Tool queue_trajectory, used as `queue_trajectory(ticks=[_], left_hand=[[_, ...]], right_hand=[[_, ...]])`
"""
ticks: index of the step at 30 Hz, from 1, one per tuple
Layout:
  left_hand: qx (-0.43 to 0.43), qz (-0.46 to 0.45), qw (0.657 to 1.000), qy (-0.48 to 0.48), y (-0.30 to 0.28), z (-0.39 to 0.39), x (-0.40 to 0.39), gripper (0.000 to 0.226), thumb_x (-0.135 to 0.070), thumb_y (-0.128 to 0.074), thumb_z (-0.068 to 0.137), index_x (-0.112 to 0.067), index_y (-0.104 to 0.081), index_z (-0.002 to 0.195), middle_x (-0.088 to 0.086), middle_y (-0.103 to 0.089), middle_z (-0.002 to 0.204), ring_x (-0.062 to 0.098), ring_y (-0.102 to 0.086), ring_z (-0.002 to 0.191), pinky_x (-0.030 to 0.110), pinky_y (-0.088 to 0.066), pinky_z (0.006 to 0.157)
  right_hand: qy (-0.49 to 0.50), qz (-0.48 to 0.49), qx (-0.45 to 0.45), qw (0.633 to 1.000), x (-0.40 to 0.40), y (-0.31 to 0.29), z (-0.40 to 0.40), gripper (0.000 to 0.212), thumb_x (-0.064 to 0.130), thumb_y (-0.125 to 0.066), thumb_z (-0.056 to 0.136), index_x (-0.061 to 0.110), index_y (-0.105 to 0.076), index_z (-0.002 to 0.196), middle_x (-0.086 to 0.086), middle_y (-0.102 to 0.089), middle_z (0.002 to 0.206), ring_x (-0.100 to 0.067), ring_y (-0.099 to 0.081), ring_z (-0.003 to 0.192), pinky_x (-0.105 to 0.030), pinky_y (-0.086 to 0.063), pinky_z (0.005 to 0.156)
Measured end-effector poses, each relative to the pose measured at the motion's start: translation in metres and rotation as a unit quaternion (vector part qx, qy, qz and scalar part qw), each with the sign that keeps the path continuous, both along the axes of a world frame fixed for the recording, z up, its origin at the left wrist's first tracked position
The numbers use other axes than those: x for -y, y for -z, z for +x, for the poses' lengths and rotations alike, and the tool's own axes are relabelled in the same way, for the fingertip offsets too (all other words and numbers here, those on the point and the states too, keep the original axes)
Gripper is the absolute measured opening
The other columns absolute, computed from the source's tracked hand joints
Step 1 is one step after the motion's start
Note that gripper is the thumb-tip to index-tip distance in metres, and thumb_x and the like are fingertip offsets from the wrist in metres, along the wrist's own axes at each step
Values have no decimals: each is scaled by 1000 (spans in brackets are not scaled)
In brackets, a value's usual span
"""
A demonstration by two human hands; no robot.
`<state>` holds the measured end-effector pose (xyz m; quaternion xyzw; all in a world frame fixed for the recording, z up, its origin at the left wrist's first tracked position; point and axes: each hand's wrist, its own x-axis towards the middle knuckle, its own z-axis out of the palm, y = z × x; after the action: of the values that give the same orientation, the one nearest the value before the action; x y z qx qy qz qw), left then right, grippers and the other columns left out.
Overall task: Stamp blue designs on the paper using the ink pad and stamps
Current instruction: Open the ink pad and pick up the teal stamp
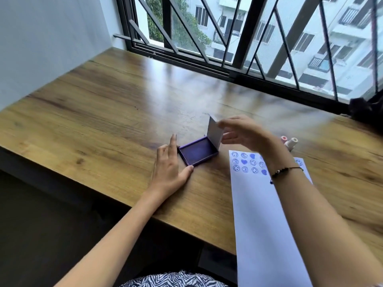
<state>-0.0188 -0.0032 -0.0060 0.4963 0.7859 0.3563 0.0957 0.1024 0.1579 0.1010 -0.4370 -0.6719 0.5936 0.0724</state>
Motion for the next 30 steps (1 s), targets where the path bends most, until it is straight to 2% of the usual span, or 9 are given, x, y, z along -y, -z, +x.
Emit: queue_trajectory(ticks=[3, 6, 11, 15, 20, 23, 27, 29, 30], left_hand=[[-11, -5, 1000, -1, 1, -1, 0, 100, -45, -58, 67, -13, -2, 143, 16, -43, 132, 28, -32, 122, 32, -26, 107], [-11, -3, 1000, 3, 2, -1, -2, 99, -38, -65, 71, -14, -2, 143, 16, -41, 133, 29, -31, 123, 32, -26, 107], [-28, 4, 1000, 4, 2, -1, -1, 97, -33, -68, 72, -13, -4, 143, 16, -41, 135, 29, -30, 122, 32, -24, 107], [-29, 10, 1000, 4, 1, 0, -1, 97, -32, -68, 72, -13, -5, 143, 16, -40, 135, 29, -30, 123, 33, -24, 108], [-28, 27, 999, 8, -2, 1, 0, 88, -41, -59, 72, -11, -14, 142, 17, -39, 138, 26, -27, 123, 32, -22, 108], [-49, 71, 996, 14, -3, 3, 0, 78, -46, -46, 72, -4, -31, 135, 21, -47, 132, 20, -26, 117, 28, -19, 104], [-35, 158, 987, 7, -8, 5, 5, 55, -29, -51, 78, -1, -44, 125, 21, -57, 118, 18, -41, 110, 26, -30, 99], [-8, 189, 982, 15, -10, 11, 9, 47, -23, -52, 79, -4, -47, 122, 16, -61, 110, 13, -49, 99, 25, -39, 91], [25, 194, 980, 22, -13, 15, 11, 44, -23, -53, 80, -6, -50, 120, 12, -62, 105, 10, -52, 91, 24, -44, 86]], right_hand=[[48, 3, -27, 998, -18, -3, 3, 13, 4, -51, 86, 10, -63, 84, -4, -63, 67, -16, -60, 61, -25, -56, 62], [80, 123, 37, 989, -32, 0, 1, 25, -3, -51, 82, -2, -62, 104, -12, -58, 79, -18, -55, 69, -27, -49, 63], [34, 322, 132, 937, -39, 1, 9, 33, -4, -52, 78, -1, -64, 108, -20, -68, 105, -28, -63, 100, -31, -48, 89], [64, 430, 185, 882, -51, -5, 30, 30, -5, -50, 76, 3, -69, 98, -19, -71, 104, -31, -64, 101, -32, -48, 90], [4, 430, 347, 833, -56, 8, 56, 28, 2, -54, 78, 8, -66, 102, -19, -65, 115, -35, -58, 107, -34, -46, 89], [-12, 413, 356, 838, -50, 23, 59, 30, 1, -55, 78, 8, -65, 106, -19, -63, 118, -35, -56, 110, -34, -46, 89], [27, 433, 280, 857, -38, 32, 59, 28, -2, -54, 79, 3, -67, 104, -22, -66, 112, -37, -59, 104, -37, -46, 88], [80, 393, 178, 899, -24, 31, 55, 24, -1, -59, 78, 0, -68, 101, -22, -70, 98, -32, -65, 88, -38, -51, 83], [113, 325, 98, 934, -12, 28, 52, 23, -2, -61, 77, -3, -67, 100, -20, -70, 87, -26, -66, 74, -37, -54, 76]])
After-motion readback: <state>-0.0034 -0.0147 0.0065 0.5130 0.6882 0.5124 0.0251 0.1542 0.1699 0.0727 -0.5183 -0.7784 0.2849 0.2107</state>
